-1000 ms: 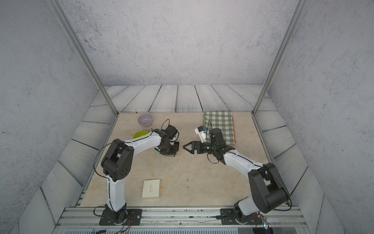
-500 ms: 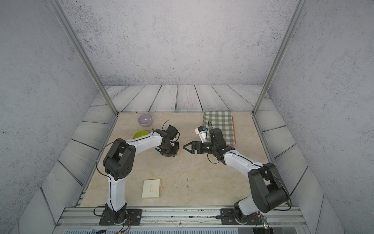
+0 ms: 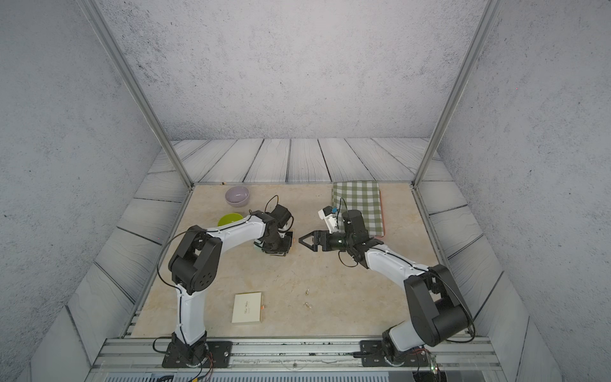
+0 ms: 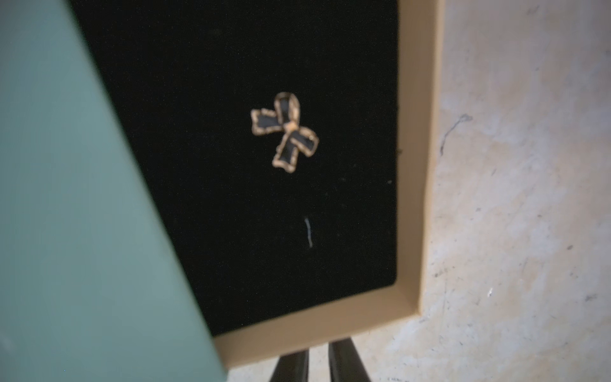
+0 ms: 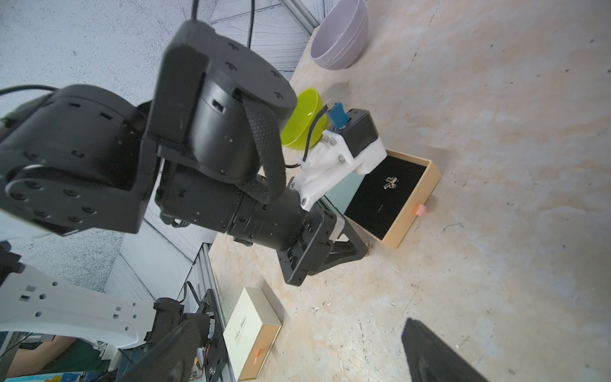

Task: Place the earrings into the drawer-style jewelry box
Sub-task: Pick up the earring from the center of the board.

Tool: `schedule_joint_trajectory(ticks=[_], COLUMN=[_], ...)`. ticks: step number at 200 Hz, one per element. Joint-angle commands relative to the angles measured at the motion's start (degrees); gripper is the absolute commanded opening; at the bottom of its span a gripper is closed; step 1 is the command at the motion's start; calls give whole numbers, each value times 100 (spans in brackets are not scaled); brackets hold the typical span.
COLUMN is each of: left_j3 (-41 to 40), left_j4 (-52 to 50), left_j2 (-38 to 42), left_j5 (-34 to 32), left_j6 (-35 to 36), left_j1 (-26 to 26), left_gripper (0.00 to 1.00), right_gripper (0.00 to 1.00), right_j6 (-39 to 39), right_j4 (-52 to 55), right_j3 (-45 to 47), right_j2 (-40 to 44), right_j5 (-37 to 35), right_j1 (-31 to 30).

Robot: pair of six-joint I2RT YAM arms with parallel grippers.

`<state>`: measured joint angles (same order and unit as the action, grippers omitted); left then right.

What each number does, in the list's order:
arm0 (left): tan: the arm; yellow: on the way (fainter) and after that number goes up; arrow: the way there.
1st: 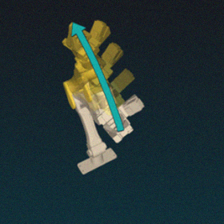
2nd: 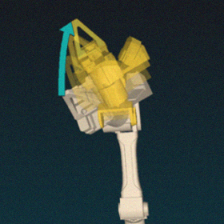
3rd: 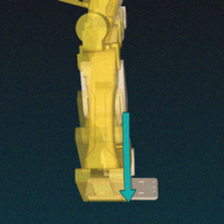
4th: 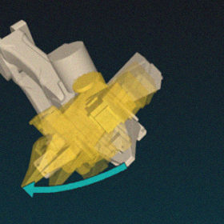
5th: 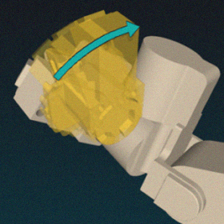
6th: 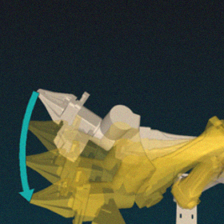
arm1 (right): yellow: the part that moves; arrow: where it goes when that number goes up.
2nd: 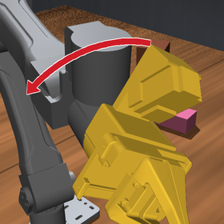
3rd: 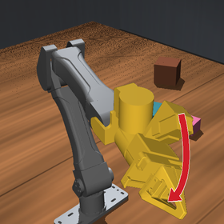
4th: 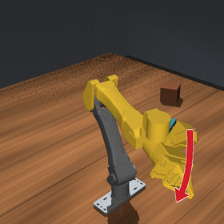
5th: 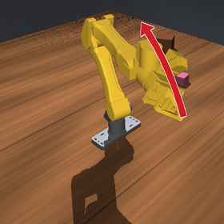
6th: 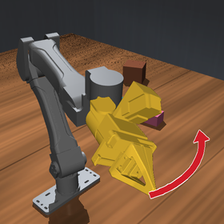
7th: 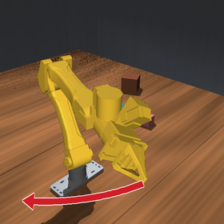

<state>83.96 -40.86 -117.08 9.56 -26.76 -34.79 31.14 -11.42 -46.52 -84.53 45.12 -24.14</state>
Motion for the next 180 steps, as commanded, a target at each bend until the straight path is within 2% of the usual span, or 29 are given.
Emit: schedule_joint_trajectory(ticks=[1,99,180], left_j3=[164,146,73], left_j4=[-48,-62,-37], left_j2=[-104,-149,-140], left_j5=[-86,-119,-109], left_j6=[56,66,84], left_j1=[-27,-28,-28], left_gripper=[17,7,12], right_gripper=[99,99,99], right_j6=[15,15,-18], right_j4=[-103,-99,-44], right_j3=[39,62,32], right_j2=[-70,-69,-63], right_j5=[111,123,121], right_j1=[22,26,50])
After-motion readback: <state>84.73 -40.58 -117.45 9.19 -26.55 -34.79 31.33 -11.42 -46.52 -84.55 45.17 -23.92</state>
